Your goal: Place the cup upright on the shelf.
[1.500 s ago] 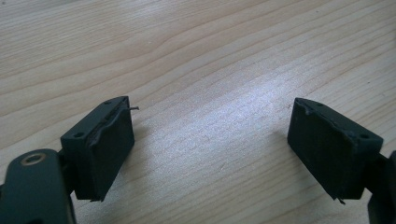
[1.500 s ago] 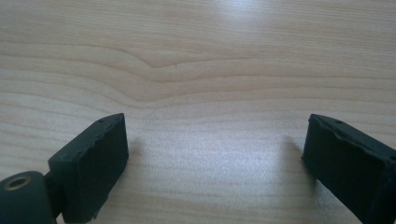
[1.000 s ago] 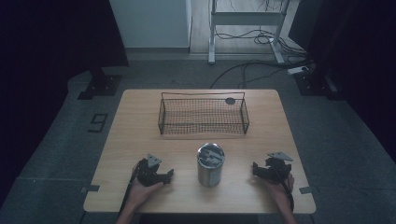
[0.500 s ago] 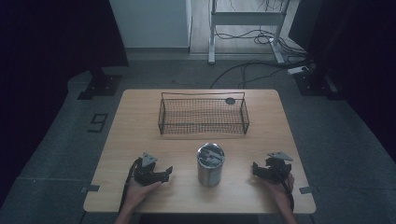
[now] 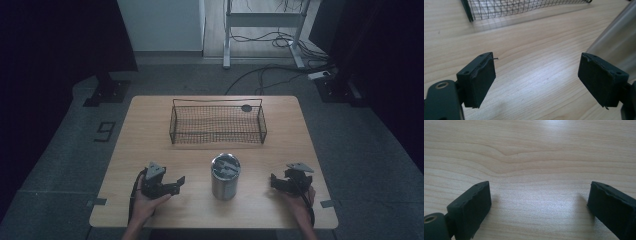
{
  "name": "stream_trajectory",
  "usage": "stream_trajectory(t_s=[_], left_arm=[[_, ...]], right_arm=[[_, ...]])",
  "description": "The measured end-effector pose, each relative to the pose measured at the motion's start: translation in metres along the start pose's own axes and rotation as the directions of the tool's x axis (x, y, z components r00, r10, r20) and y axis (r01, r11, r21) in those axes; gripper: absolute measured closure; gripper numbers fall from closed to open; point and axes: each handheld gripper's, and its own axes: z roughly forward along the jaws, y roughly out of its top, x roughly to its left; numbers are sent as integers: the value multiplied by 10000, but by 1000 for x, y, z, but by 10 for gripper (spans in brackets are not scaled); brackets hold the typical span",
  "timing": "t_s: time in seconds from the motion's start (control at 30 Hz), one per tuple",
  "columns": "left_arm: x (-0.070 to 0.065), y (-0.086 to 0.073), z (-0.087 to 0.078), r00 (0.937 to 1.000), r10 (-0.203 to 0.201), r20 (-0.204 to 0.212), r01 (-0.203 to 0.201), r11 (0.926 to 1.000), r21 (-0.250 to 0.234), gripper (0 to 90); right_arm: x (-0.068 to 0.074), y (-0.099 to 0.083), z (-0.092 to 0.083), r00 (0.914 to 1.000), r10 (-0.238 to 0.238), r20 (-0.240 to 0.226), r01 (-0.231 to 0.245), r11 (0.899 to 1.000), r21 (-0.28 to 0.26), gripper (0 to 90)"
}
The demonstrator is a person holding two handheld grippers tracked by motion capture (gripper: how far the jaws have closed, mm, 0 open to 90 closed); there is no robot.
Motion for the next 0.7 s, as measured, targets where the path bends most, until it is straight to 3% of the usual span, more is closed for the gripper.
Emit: stream_trajectory(t_s=[0.37, 0.7], left_arm=[[-16, 8, -9, 9988, 372, 325, -361, 9988, -320, 134], [-33, 11, -10, 9944, 706, 791, -689, 9973, -233, 101]], right_arm=[[0, 0, 0, 10000, 0, 12, 0, 10000, -3, 47], [0, 0, 0, 10000, 2, 28, -2, 10000, -1, 47]])
